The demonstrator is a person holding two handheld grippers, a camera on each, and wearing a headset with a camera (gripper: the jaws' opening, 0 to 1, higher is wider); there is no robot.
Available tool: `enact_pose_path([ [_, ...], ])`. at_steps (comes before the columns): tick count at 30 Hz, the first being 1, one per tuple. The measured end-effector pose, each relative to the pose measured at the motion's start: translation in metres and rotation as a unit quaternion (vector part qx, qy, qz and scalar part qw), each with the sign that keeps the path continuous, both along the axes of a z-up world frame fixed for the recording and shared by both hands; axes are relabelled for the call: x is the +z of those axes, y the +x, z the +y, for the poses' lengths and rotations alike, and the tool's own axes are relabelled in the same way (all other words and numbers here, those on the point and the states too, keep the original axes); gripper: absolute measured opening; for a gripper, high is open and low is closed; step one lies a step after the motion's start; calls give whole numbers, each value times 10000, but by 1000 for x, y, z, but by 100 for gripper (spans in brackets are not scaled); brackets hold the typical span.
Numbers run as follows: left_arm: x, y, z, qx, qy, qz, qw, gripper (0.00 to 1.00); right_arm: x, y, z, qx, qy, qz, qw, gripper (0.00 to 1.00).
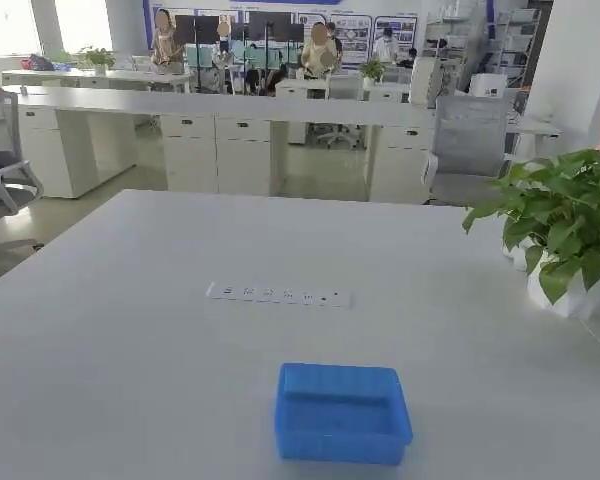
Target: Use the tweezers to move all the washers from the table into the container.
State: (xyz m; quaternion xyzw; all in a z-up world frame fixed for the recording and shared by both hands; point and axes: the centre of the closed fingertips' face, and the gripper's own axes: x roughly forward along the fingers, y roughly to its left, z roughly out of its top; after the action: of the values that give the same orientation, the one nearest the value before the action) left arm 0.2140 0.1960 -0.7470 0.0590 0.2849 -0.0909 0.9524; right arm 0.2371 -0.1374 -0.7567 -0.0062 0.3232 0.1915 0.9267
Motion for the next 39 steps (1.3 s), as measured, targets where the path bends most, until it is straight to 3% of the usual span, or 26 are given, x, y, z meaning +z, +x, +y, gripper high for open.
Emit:
enact_pose_path([
  [4, 2, 0, -2, -16, -76, -25, 10000, 99, 0, 1, -1, 17, -1, 19, 10000, 92],
  [16, 1, 0, -4, -56, 49, 28, 10000, 99, -2, 0, 1, 74, 7, 52, 10000, 92],
  [20, 1, 1, -2, -25, 129, 30, 9999, 91, -2, 0, 0, 77, -10, 69, 9999, 91],
  [27, 1, 2, -3, -33, 155, 46, 9999, 92, -4, 3, -2, 57, 6, 100, 9999, 92],
  [39, -2, 7, -21, -407, 171, 121, 9990, 83, -2, 8, 1, 124, -4, 110, 9999, 91],
])
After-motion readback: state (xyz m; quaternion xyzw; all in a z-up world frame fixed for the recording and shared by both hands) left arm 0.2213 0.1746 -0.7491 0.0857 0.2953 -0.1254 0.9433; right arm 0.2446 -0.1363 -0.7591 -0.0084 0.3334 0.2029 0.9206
